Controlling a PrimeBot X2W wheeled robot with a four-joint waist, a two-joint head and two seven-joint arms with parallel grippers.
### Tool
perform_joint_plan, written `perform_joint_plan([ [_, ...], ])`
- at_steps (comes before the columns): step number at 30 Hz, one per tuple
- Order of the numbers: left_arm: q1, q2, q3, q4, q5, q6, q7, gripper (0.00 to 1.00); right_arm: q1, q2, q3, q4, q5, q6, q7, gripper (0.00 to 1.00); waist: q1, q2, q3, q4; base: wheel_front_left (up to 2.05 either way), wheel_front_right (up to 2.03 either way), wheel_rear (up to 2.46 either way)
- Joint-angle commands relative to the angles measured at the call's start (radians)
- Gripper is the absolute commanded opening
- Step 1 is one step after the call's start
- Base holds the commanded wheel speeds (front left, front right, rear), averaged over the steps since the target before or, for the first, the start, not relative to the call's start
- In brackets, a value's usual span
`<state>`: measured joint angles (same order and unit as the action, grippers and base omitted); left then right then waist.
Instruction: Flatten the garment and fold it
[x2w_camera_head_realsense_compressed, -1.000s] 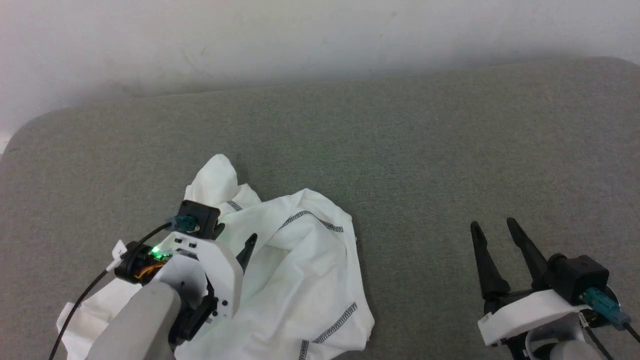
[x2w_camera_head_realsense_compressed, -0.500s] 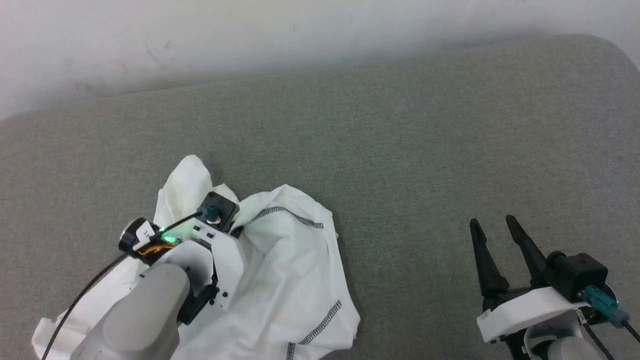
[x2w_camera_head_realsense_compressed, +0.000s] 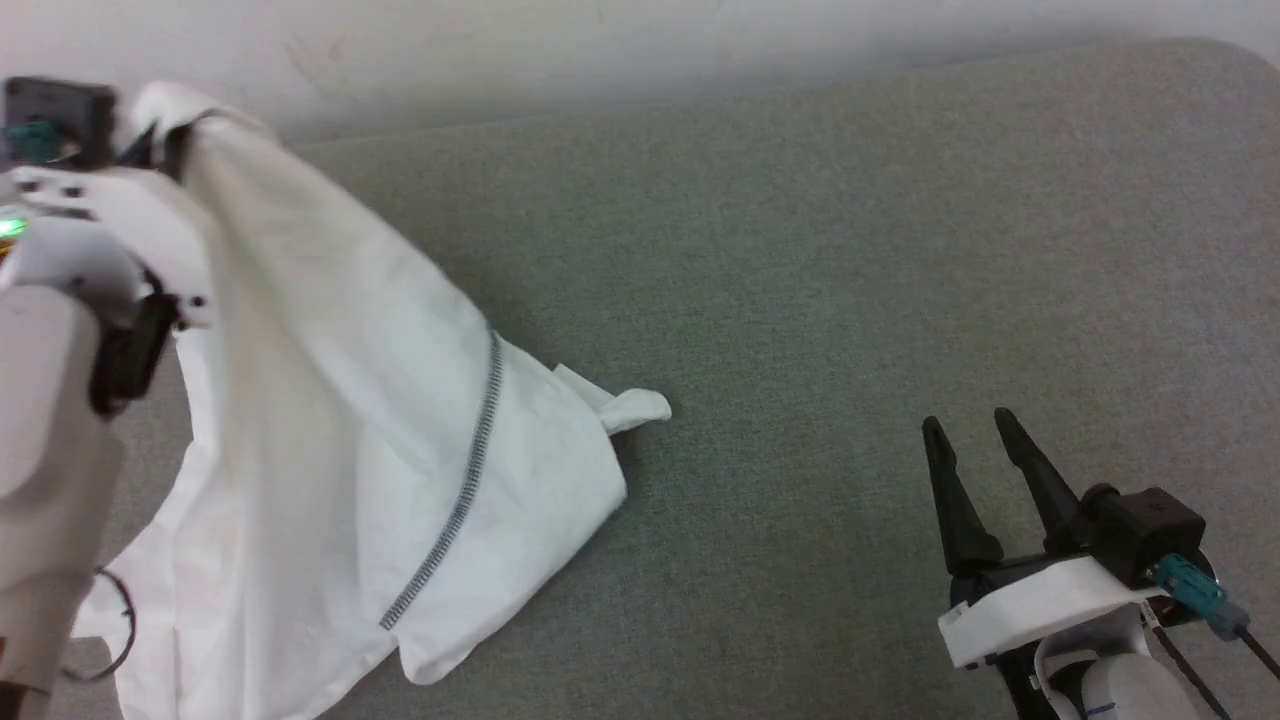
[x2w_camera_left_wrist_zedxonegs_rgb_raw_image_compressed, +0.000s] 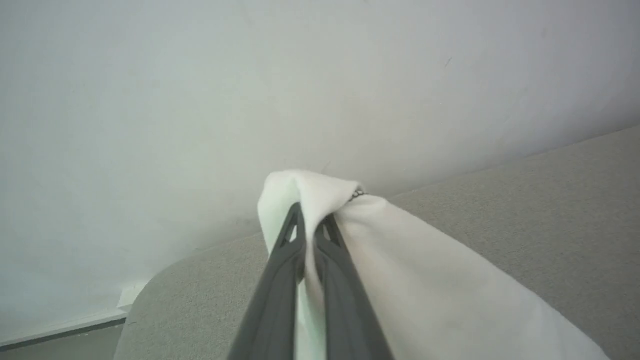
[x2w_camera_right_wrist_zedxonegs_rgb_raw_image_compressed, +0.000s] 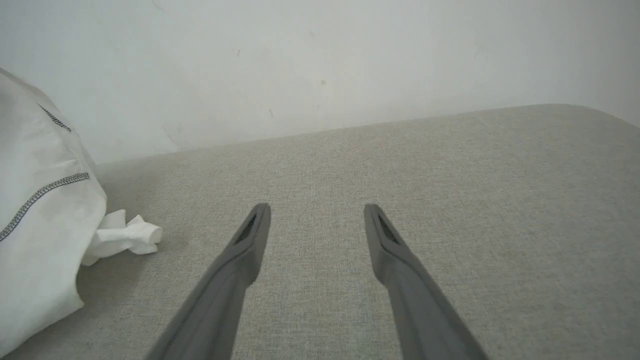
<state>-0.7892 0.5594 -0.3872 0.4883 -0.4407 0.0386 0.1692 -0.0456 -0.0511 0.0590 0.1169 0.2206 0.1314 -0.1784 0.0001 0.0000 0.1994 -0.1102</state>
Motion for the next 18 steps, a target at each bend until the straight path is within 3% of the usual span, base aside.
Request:
perform_joint_plan([
  [1, -0.001, 0.017, 0.023, 0.049, -0.021, 0.015, 0.009, 0.00, -0.017, 0.001, 0.005, 0.008, 0.011, -0.001, -0.013, 1.00, -0.0001, 0.0000, 0.038, -0.028, 0.00, 0.00, 0.00],
  [7, 0.066, 0.033, 0.093, 0.230, -0.095, 0.054, 0.019, 0.00, -0.028, 0.001, 0.016, 0.041, 0.026, -0.001, -0.035, 1.00, -0.0001, 0.0000, 0.053, -0.044, 0.00, 0.00, 0.00],
  [8, 0.078, 0.026, 0.104, 0.244, -0.108, 0.059, 0.007, 0.40, -0.029, 0.001, 0.014, 0.044, 0.026, -0.001, -0.038, 1.00, -0.0001, 0.0000, 0.051, -0.042, 0.00, 0.00, 0.00],
  [9, 0.091, 0.015, 0.115, 0.251, -0.121, 0.062, -0.012, 0.97, -0.031, 0.001, 0.012, 0.047, 0.024, -0.001, -0.040, 1.00, -0.0001, 0.0000, 0.048, -0.038, 0.00, 0.00, 0.00],
  [15, 0.198, -0.057, 0.173, 0.196, -0.175, 0.070, -0.219, 1.00, -0.029, 0.001, 0.006, 0.054, -0.001, -0.001, -0.033, 1.00, -0.0001, 0.0000, 0.009, -0.003, 0.00, 0.00, 0.00],
  [18, 0.275, -0.095, 0.157, 0.120, -0.159, 0.086, -0.302, 1.00, -0.019, 0.001, -0.010, 0.050, -0.011, -0.001, -0.020, 1.00, -0.0001, 0.0000, -0.020, 0.020, 0.00, 0.00, 0.00],
])
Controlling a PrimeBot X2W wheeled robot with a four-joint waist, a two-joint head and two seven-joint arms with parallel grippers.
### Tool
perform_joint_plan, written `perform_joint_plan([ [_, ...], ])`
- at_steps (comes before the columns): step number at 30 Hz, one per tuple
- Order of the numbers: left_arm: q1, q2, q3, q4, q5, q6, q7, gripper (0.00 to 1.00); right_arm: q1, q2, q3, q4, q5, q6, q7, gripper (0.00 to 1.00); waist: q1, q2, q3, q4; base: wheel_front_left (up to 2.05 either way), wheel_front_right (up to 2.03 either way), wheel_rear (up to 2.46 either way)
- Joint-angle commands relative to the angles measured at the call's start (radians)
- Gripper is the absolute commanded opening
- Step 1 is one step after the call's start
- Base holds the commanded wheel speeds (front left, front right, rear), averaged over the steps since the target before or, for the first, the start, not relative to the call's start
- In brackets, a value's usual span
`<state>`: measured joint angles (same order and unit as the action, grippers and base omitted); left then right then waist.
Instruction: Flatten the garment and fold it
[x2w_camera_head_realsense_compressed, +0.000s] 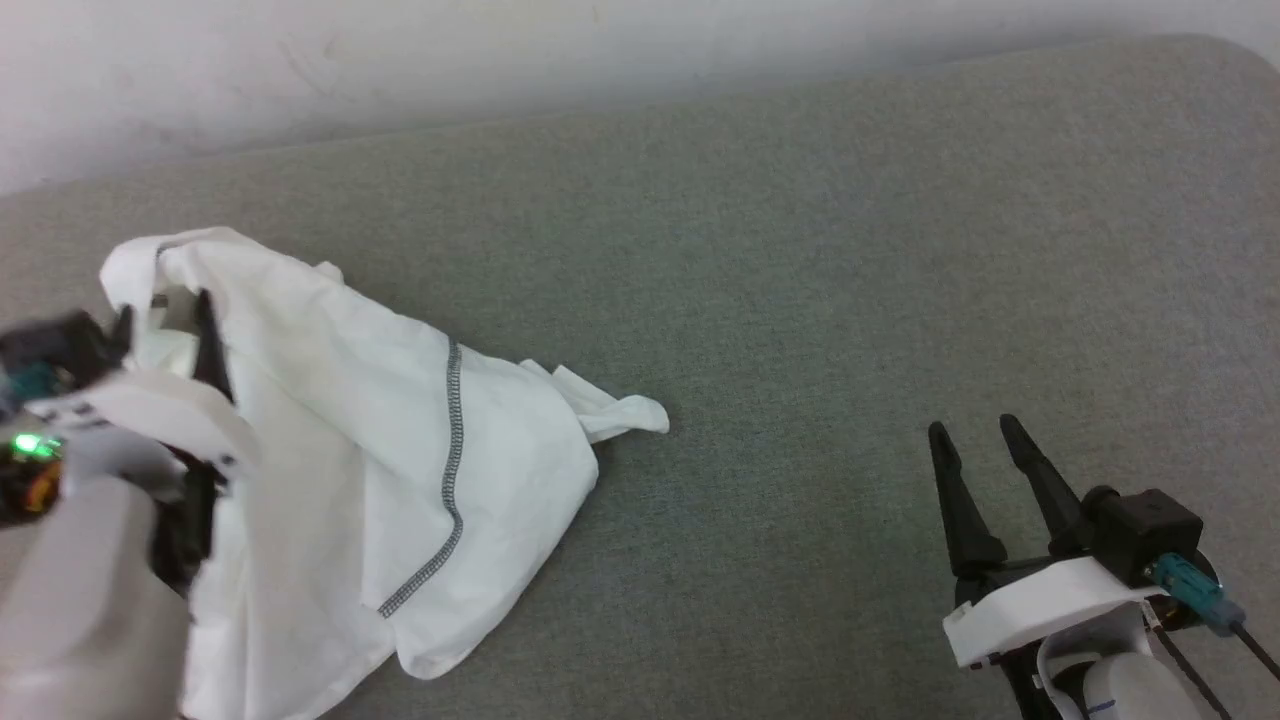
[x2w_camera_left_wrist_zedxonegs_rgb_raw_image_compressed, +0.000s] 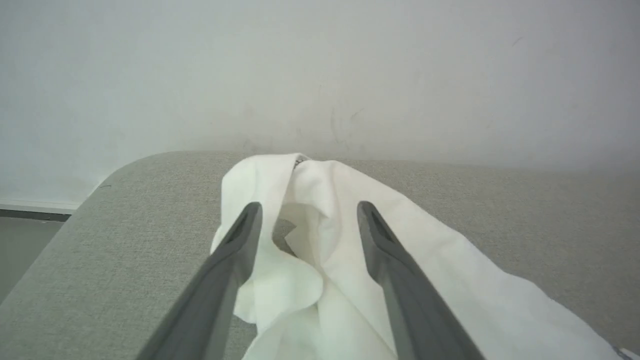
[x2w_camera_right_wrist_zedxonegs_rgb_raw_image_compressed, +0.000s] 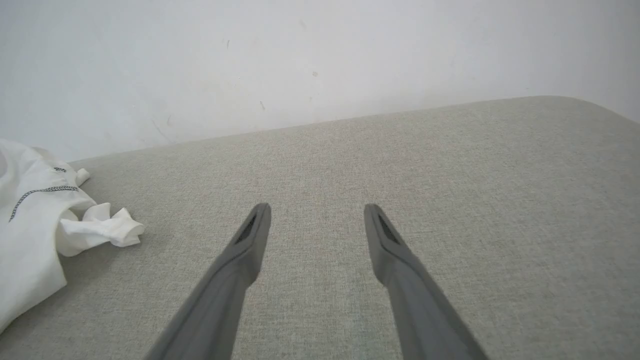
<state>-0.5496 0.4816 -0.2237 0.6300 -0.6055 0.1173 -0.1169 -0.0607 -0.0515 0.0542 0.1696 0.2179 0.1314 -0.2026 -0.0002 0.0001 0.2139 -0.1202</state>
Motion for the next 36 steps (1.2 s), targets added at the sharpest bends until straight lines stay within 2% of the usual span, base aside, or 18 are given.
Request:
perform_joint_plan([
  [1, 0.064, -0.029, -0.015, -0.054, 0.010, 0.013, -0.029, 1.00, 0.001, 0.001, -0.009, -0.006, -0.012, -0.001, 0.009, 1.00, 0.0002, -0.0001, -0.044, 0.036, 0.00, 0.00, 0.00],
  [5, 0.178, -0.059, -0.076, -0.215, 0.039, 0.031, -0.020, 1.00, 0.020, 0.001, -0.019, -0.023, -0.027, -0.001, 0.032, 1.00, 0.0002, -0.0001, -0.079, 0.058, 0.00, 0.00, 0.00],
  [10, 0.304, -0.068, -0.188, -0.386, 0.033, 0.015, 0.162, 1.00, 0.042, 0.001, -0.027, -0.050, -0.038, -0.001, 0.059, 1.00, 0.0002, -0.0001, -0.103, 0.080, 0.00, 0.00, 0.00],
  [11, 0.304, -0.068, -0.188, -0.386, 0.033, 0.015, 0.162, 1.00, 0.042, 0.001, -0.027, -0.050, -0.038, -0.001, 0.059, 1.00, 0.0002, -0.0001, -0.103, 0.080, 0.00, 0.00, 0.00],
  [15, 0.345, -0.061, -0.242, -0.404, 0.008, 0.001, 0.300, 1.00, 0.046, 0.001, -0.019, -0.070, -0.037, -0.001, 0.072, 1.00, 0.0002, -0.0001, -0.104, 0.079, 0.00, 0.00, 0.00],
  [21, 0.319, -0.046, -0.300, -0.337, 0.004, -0.022, 0.446, 1.00, 0.045, 0.001, -0.017, -0.080, -0.034, -0.001, 0.076, 1.00, 0.0002, -0.0001, -0.084, 0.055, 0.00, 0.00, 0.00],
  [23, 0.307, -0.050, -0.320, -0.304, -0.001, -0.040, 0.482, 0.23, 0.046, 0.001, -0.019, -0.078, -0.031, -0.001, 0.075, 1.00, 0.0002, -0.0001, -0.081, 0.045, 0.00, 0.00, 0.00],
  [24, 0.300, -0.056, -0.327, -0.291, -0.006, -0.053, 0.492, 0.00, 0.046, 0.001, -0.020, -0.076, -0.028, -0.001, 0.074, 1.00, 0.0002, -0.0001, -0.081, 0.040, 0.00, 0.00, 0.00],
  [29, 0.250, -0.098, -0.367, -0.278, 0.008, -0.100, 0.469, 0.00, 0.047, 0.001, -0.030, -0.069, -0.023, -0.001, 0.068, 1.00, 0.0002, -0.0001, -0.089, 0.022, 0.00, 0.00, 0.00],
  [36, 0.146, -0.194, -0.436, -0.384, 0.074, -0.134, 0.391, 0.00, 0.053, 0.001, -0.053, -0.064, -0.027, -0.001, 0.070, 1.00, 0.0002, -0.0001, -0.105, 0.021, 0.00, 0.00, 0.00],
])
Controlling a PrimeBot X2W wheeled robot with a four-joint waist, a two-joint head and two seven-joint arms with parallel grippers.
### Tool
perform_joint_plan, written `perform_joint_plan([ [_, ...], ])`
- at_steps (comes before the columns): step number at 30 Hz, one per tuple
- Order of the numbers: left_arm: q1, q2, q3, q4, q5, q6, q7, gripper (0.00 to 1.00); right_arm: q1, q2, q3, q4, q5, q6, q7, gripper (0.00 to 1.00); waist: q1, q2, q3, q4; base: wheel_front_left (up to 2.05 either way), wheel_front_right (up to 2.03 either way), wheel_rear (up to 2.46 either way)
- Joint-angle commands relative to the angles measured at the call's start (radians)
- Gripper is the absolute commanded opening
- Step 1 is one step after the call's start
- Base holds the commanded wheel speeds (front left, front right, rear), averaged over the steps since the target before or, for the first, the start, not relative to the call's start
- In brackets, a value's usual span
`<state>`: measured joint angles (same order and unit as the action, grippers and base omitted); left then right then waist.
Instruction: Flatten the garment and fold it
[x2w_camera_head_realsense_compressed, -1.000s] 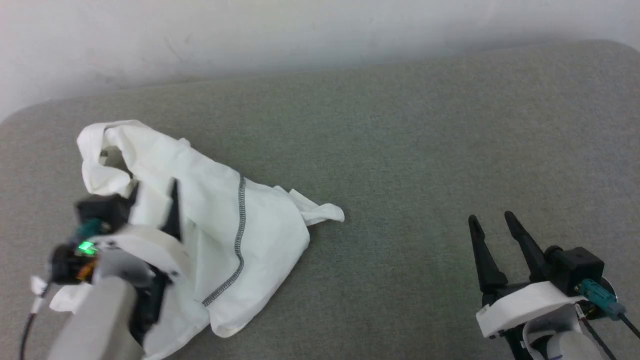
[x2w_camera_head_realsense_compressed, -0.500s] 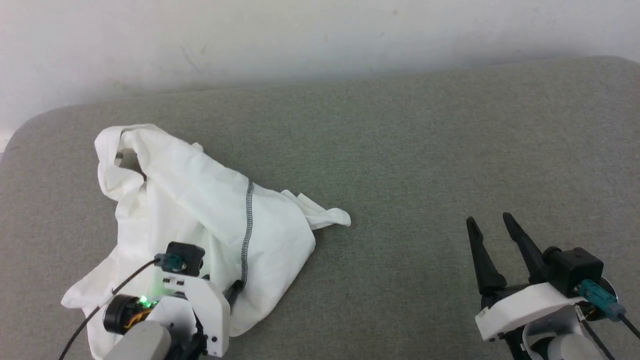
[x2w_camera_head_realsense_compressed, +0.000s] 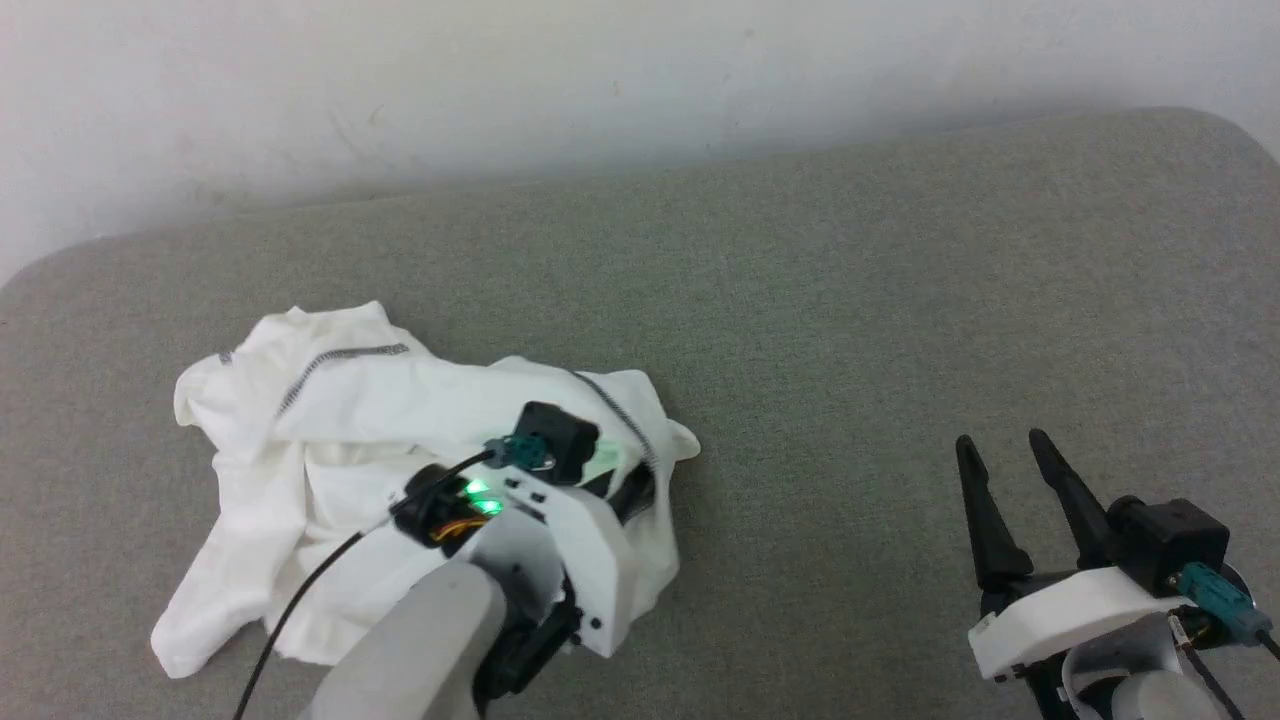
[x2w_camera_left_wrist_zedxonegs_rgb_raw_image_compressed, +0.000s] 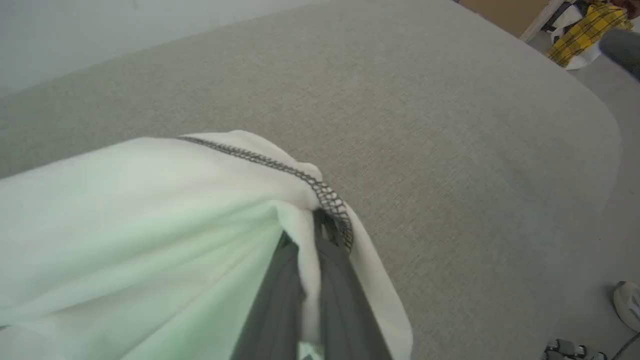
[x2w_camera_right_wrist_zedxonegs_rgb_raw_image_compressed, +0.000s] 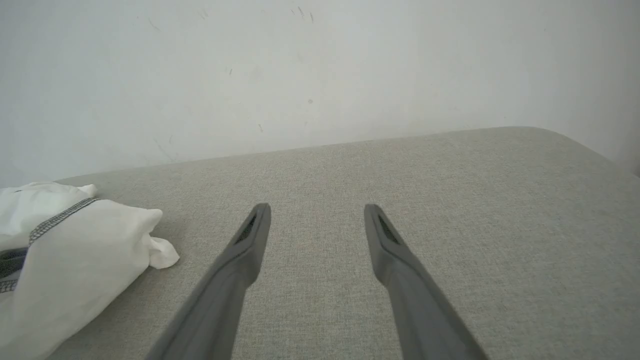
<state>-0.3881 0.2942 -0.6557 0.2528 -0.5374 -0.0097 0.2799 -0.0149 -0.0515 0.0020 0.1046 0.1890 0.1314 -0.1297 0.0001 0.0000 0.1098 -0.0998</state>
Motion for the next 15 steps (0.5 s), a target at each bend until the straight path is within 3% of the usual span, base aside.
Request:
perform_joint_plan([
  [1, -0.024, -0.024, -0.016, -0.022, 0.011, -0.011, -0.009, 0.00, 0.007, 0.001, -0.002, 0.000, 0.001, -0.001, -0.002, 1.00, -0.0001, 0.0000, -0.001, 0.001, 0.00, 0.00, 0.00],
  [10, 0.060, -0.108, -0.107, 0.000, -0.008, -0.028, -0.021, 0.00, 0.008, 0.001, 0.007, -0.012, 0.004, -0.001, 0.005, 1.00, -0.0001, 0.0000, 0.024, -0.010, 0.00, 0.00, 0.00],
  [11, 0.075, -0.110, -0.113, 0.011, -0.008, -0.027, -0.030, 0.55, 0.009, 0.001, 0.007, -0.011, 0.004, -0.001, 0.004, 1.00, -0.0001, 0.0000, 0.025, -0.008, 0.00, 0.00, 0.00],
  [12, 0.089, -0.112, -0.116, 0.019, -0.009, -0.026, -0.042, 1.00, 0.010, 0.001, 0.007, -0.009, 0.005, -0.001, 0.004, 1.00, -0.0001, 0.0000, 0.025, -0.005, 0.00, 0.00, 0.00],
  [15, 0.123, -0.106, -0.118, 0.022, -0.009, -0.018, -0.073, 1.00, 0.010, 0.001, 0.010, -0.003, 0.006, -0.001, 0.004, 1.00, -0.0001, 0.0000, 0.018, 0.004, 0.00, 0.00, 0.00],
])
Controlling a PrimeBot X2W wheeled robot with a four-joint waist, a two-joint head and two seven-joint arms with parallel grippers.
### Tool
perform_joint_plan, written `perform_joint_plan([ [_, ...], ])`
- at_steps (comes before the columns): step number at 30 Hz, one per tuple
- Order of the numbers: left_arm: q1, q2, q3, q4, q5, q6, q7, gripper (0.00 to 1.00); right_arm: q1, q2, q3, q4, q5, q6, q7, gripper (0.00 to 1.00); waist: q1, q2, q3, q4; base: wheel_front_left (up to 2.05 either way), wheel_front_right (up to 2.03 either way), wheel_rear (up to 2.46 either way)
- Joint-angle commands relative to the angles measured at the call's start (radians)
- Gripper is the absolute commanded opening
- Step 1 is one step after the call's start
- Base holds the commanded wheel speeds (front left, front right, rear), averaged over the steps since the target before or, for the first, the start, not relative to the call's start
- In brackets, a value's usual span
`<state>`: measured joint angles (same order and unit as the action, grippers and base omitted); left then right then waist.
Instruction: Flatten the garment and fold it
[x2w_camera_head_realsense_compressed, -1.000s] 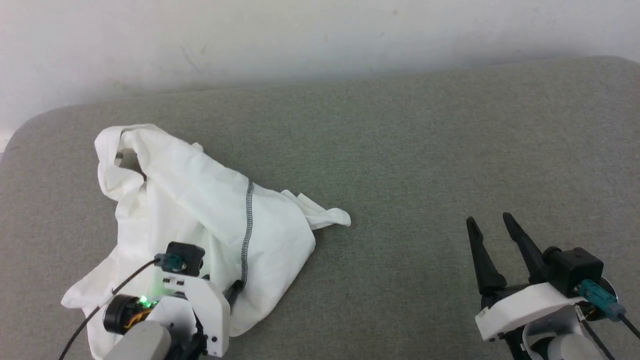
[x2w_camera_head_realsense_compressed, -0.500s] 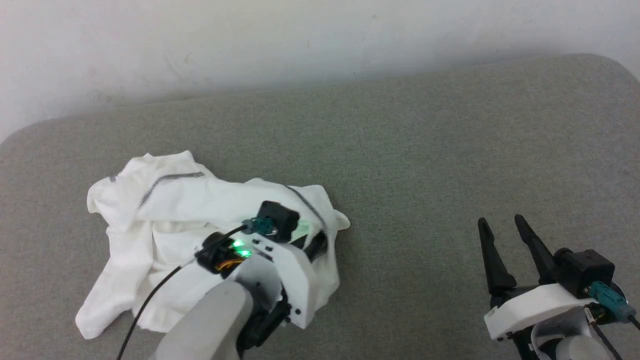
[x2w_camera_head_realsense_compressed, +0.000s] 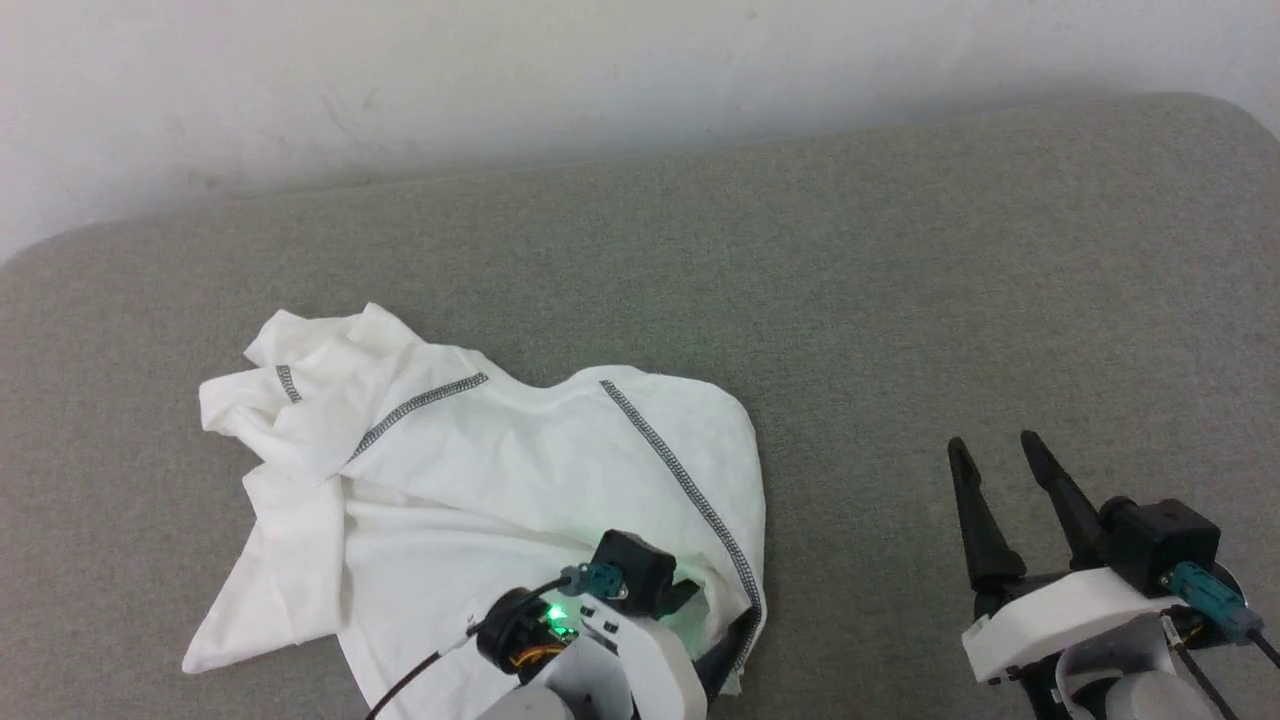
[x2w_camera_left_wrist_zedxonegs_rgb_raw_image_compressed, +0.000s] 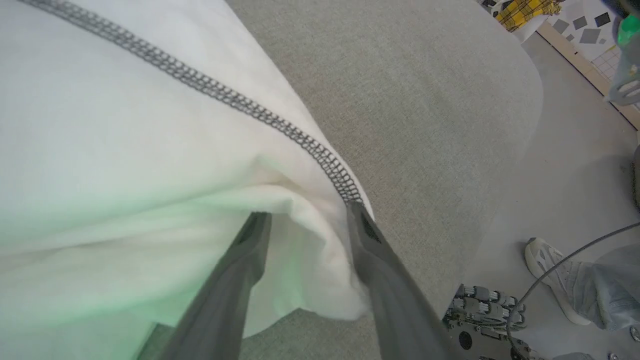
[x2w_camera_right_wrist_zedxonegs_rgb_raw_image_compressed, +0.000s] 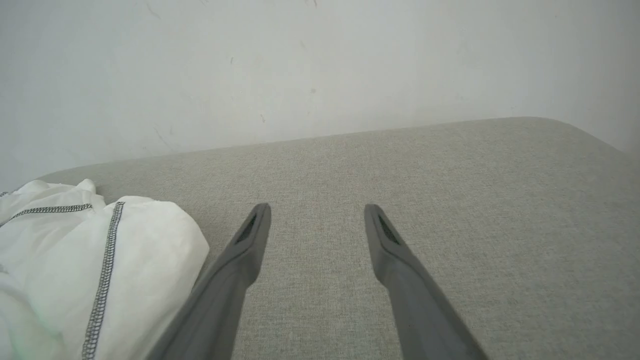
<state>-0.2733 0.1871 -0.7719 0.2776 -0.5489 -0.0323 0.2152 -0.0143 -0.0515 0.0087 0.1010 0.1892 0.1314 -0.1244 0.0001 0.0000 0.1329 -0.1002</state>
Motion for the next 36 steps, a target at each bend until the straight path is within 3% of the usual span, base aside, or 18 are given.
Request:
perform_joint_plan([
  [1, 0.020, 0.003, 0.002, -0.018, 0.001, 0.009, -0.022, 1.00, 0.009, 0.001, 0.006, 0.004, 0.006, -0.001, -0.001, 1.00, -0.0001, 0.0000, -0.011, 0.006, 0.00, 0.00, 0.00],
  [5, 0.062, 0.026, 0.045, -0.128, 0.008, 0.053, -0.107, 1.00, 0.015, 0.001, 0.005, 0.007, 0.002, -0.001, 0.002, 1.00, -0.0001, 0.0000, -0.029, 0.024, 0.00, 0.00, 0.00],
  [10, 0.109, 0.050, 0.166, -0.252, 0.002, 0.143, -0.250, 1.00, 0.025, 0.001, 0.006, 0.003, -0.006, -0.001, 0.014, 1.00, -0.0001, 0.0000, -0.045, 0.052, 0.00, 0.00, 0.00],
  [15, 0.144, 0.081, 0.302, -0.271, 0.018, 0.238, -0.403, 1.00, 0.033, 0.001, 0.009, 0.007, -0.003, -0.001, 0.033, 1.00, -0.0001, 0.0000, -0.060, 0.071, 0.00, 0.00, 0.00],
  [21, 0.184, 0.121, 0.439, -0.279, 0.042, 0.315, -0.466, 1.00, 0.039, 0.001, 0.002, 0.027, 0.000, -0.001, 0.085, 1.00, -0.0001, 0.0000, -0.065, 0.099, 0.00, 0.00, 0.00],
  [24, 0.213, 0.142, 0.516, -0.282, 0.047, 0.337, -0.474, 1.00, 0.028, 0.001, -0.008, 0.065, 0.018, -0.001, 0.149, 1.00, -0.0001, 0.0000, -0.057, 0.114, 0.00, 0.00, 0.00],
  [29, 0.263, 0.162, 0.599, -0.296, 0.064, 0.333, -0.476, 1.00, -0.024, 0.001, 0.037, 0.131, 0.081, -0.001, 0.273, 1.00, -0.0001, 0.0000, -0.049, 0.146, 0.00, 0.00, 0.00],
  [36, 0.310, 0.127, 0.632, -0.322, 0.085, 0.323, -0.477, 1.00, -0.141, 0.001, 0.165, 0.217, 0.129, -0.001, 0.503, 1.00, -0.0001, 0.0000, -0.046, 0.181, 0.00, 0.00, 0.00],
])
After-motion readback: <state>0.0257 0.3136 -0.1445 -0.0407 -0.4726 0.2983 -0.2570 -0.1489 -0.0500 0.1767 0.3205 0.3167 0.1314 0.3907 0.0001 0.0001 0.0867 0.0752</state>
